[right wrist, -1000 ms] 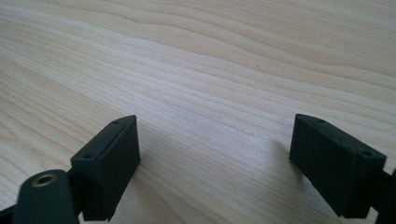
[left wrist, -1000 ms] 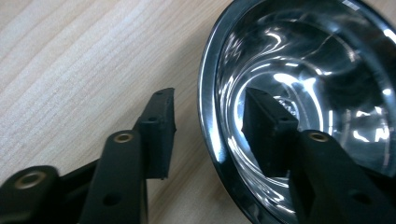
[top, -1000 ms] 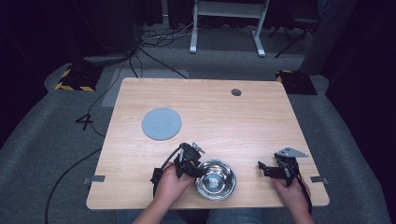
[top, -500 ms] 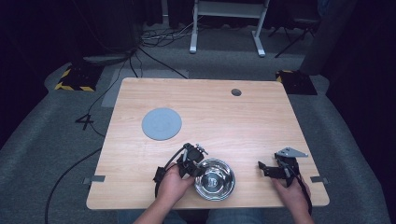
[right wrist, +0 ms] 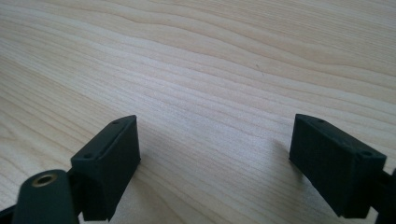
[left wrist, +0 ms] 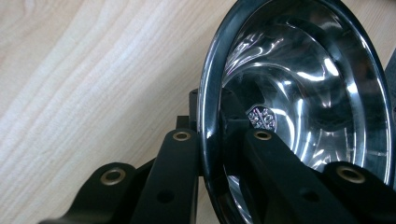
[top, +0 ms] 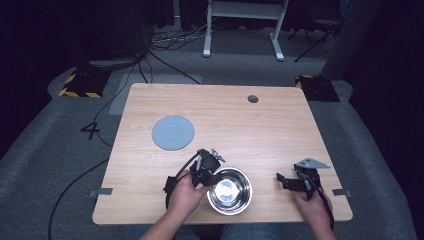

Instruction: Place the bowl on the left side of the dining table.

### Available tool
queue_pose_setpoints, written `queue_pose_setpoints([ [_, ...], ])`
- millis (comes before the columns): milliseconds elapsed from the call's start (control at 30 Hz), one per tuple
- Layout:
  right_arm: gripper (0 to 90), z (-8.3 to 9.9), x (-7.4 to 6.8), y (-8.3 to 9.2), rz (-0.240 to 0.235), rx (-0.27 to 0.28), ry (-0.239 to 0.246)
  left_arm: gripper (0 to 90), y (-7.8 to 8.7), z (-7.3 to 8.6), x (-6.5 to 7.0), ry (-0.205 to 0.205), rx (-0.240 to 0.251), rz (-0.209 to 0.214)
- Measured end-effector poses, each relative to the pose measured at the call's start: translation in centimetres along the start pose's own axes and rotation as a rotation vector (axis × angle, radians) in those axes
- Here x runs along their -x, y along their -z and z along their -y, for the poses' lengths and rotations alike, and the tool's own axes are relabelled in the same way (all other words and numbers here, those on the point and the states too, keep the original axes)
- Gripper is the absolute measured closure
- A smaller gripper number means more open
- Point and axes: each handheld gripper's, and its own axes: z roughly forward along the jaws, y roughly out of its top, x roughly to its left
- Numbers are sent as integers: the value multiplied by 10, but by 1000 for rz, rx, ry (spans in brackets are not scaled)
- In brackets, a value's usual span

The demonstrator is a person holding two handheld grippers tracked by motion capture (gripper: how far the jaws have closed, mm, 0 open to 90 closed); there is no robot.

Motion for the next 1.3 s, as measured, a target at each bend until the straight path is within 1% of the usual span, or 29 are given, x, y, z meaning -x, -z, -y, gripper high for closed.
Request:
queue_pose_setpoints([
  [67, 163, 0, 0, 0, 1, 0, 1, 867, 1, -1, 0, -1, 2, -5],
  [100, 163, 0, 0, 0, 0, 0, 1, 867, 3, -1, -1, 6, -3, -2],
  [167, 163, 0, 0, 0, 0, 0, 1, 867, 6, -3, -3, 10, 15, 7],
  [267, 163, 0, 0, 0, 1, 0, 1, 867, 10, -4, -6, 3, 24, 1],
  [333, 163, 0, 0, 0, 1, 0, 1, 867, 13, -5, -8, 8, 40, -18],
  [367, 163, 0, 0, 0, 0, 0, 0, 867, 14, -5, -8, 16, 45, -4],
  [400, 163, 0, 0, 0, 0, 0, 1, 867, 18, -6, -10, 22, 50, -3],
  [433, 163, 0, 0, 0, 0, 0, 1, 867, 18, -6, -10, 22, 50, -3],
  [467, 163, 0, 0, 0, 0, 0, 1, 867, 22, -7, -11, 21, 63, -16],
  [500, 163, 0, 0, 0, 0, 0, 1, 867, 22, -7, -11, 21, 63, -16],
  [533, 163, 0, 0, 0, 0, 0, 0, 867, 23, -7, -12, 27, 78, -20],
  [567, 163, 0, 0, 0, 0, 0, 1, 867, 27, -8, -14, 23, 87, -24],
  [633, 163, 0, 0, 0, 0, 0, 1, 867, 30, -9, -15, 27, 82, -24],
  [667, 163, 0, 0, 0, 0, 0, 1, 867, 31, -9, -16, 38, 94, -21],
  [700, 163, 0, 0, 0, 0, 0, 1, 867, 33, -10, -17, 28, 97, -43],
  [733, 163, 0, 0, 0, 0, 0, 1, 867, 36, -12, -19, 33, 116, -48],
  [800, 163, 0, 0, 0, 0, 0, 1, 867, 38, -13, -21, 39, 117, -39],
  [833, 163, 0, 0, 0, 0, 0, 1, 867, 40, -14, -22, 34, 121, -56],
  [867, 163, 0, 0, 0, 0, 0, 0, 867, 44, -16, -25, 40, 125, -67],
  [933, 163, 0, 0, 0, 0, 0, 1, 867, 45, -17, -25, 46, 133, -62],
  [967, 163, 0, 0, 0, 0, 0, 1, 867, 47, -19, -27, 41, 134, -61],
  [1033, 163, 0, 0, 0, 0, 0, 1, 867, 50, -22, -30, 44, 141, -79],
  [1100, 163, 0, 0, 0, 0, 0, 1, 867, 53, -23, -32, 43, 138, -80],
  [1133, 163, 0, 0, 0, 0, 0, 1, 867, 54, -25, -34, 47, 150, -81],
  [1167, 163, 0, 0, 0, 1, 0, 1, 867, 54, -25, -34, 47, 150, -81],
  [1200, 163, 0, 0, 0, 0, 0, 1, 867, 57, -27, -37, 41, 159, -100],
  [1233, 163, 0, 0, 0, 1, 0, 1, 867, 59, -28, -38, 44, 161, -96],
  [1267, 163, 0, 0, 0, 0, 0, 1, 867, 61, -29, -40, 40, 165, -110],
  [1300, 163, 0, 0, 0, 0, 0, 1, 867, 61, -29, -40, 40, 165, -110],
])
